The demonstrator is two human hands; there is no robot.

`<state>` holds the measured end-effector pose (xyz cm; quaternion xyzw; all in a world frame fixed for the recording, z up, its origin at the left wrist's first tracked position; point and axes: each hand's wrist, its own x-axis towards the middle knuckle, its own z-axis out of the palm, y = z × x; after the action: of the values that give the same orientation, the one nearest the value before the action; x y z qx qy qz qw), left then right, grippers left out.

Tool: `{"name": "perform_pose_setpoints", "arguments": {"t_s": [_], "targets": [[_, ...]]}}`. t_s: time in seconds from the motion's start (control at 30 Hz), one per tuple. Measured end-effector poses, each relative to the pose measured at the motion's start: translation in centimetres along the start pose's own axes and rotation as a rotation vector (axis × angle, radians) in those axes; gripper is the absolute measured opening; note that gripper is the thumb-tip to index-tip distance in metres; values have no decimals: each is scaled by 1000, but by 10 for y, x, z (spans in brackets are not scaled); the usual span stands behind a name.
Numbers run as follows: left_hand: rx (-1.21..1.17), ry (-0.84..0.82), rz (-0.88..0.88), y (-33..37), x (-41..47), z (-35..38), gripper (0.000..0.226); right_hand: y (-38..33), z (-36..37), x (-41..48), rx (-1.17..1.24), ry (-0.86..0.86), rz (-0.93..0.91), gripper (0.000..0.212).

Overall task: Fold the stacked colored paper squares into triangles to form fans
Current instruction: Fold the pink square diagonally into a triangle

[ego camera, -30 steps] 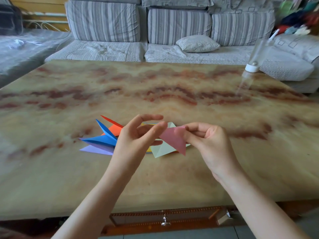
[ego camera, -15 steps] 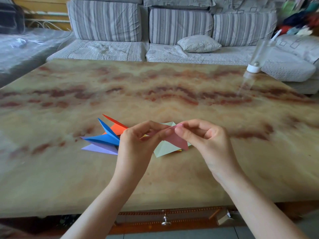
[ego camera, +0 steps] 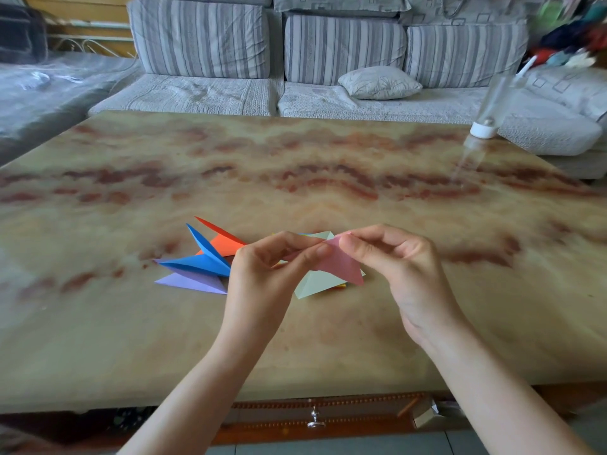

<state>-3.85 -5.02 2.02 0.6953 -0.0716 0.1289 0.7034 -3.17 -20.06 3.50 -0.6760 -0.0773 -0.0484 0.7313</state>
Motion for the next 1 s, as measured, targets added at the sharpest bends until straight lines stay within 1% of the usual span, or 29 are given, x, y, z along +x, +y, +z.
{"name": "perform_pose_setpoints", "arguments": {"t_s": [0.13, 0.27, 0.47, 0.63, 0.83, 1.0], "targets": [[-13, 16, -11, -2, 0, -2, 12, 0, -1, 0, 31, 3, 58, 14], [-10, 26, -26, -3, -1, -2, 14, 1, -2, 1, 4, 51, 32, 2], [-21, 25, -48, -2, -1, 2, 13, 4, -1, 1, -107, 59, -15, 8], [-91, 49, -94, -3, -1, 0, 8, 4, -3, 1, -66, 30, 91, 5], [-85, 58, -100, -4, -1, 0, 4, 6, -5, 0, -145, 21, 43, 6], [-59, 75, -94, -4, -2, -1, 9, 8, -5, 2, -148, -1, 71, 7]]}}
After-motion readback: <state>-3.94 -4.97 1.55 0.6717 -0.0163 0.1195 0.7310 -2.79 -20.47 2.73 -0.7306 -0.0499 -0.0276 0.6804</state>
